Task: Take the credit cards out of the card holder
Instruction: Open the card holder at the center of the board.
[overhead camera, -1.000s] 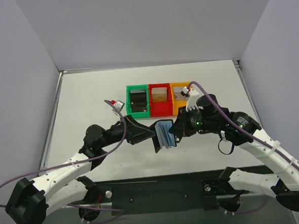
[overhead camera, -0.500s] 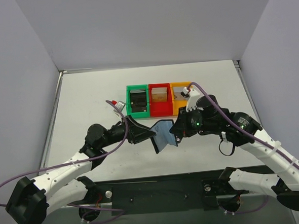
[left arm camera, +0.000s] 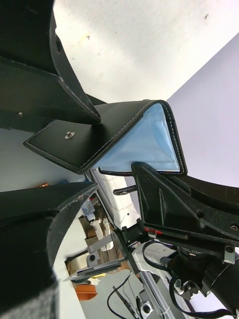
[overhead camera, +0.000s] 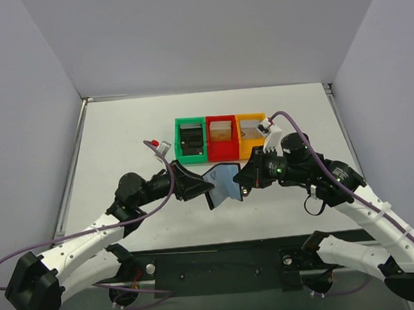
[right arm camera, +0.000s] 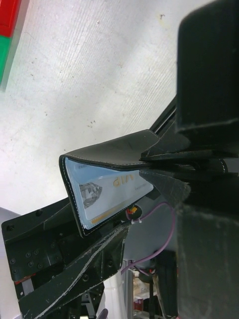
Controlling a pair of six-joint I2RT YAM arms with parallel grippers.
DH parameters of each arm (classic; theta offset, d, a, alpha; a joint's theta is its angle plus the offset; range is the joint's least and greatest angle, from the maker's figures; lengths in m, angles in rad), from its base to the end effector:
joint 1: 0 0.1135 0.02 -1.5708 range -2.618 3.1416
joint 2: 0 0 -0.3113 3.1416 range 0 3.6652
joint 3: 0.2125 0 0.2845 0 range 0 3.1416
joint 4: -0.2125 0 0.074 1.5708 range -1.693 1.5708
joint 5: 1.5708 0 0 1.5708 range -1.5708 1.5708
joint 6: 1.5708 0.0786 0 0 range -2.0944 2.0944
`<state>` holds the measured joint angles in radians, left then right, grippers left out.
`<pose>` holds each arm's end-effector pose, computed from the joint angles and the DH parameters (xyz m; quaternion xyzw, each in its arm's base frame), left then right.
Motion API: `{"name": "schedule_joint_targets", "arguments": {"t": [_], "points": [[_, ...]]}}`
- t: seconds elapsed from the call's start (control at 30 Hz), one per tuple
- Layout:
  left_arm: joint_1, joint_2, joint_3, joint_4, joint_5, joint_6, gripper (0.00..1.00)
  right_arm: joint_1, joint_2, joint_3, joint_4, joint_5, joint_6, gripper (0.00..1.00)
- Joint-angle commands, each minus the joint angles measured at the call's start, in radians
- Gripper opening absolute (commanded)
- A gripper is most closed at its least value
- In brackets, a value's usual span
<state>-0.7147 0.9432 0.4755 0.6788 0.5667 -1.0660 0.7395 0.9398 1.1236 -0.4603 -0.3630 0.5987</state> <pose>0.1609 -0.1955 0.3231 0.1086 0.6323 -0.6910 0.3331 0.1590 0.1828 0.4344 -0.1638 0.7751 0.4808 0.3758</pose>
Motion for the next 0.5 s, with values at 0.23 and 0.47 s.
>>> {"name": "schedule_joint_targets", "arguments": {"t": [0.23,0.47], "points": [[-0.005,-0.061,-0.026,-0.005,-0.033,0.024,0.57,-0.042,-0.064,-0.062,0.143,-0.059,0.065,0.0],[-0.003,-0.086,-0.029,-0.007,-0.037,0.028,0.36,-0.051,-0.093,-0.1,0.19,-0.079,0.087,0.0]]}}
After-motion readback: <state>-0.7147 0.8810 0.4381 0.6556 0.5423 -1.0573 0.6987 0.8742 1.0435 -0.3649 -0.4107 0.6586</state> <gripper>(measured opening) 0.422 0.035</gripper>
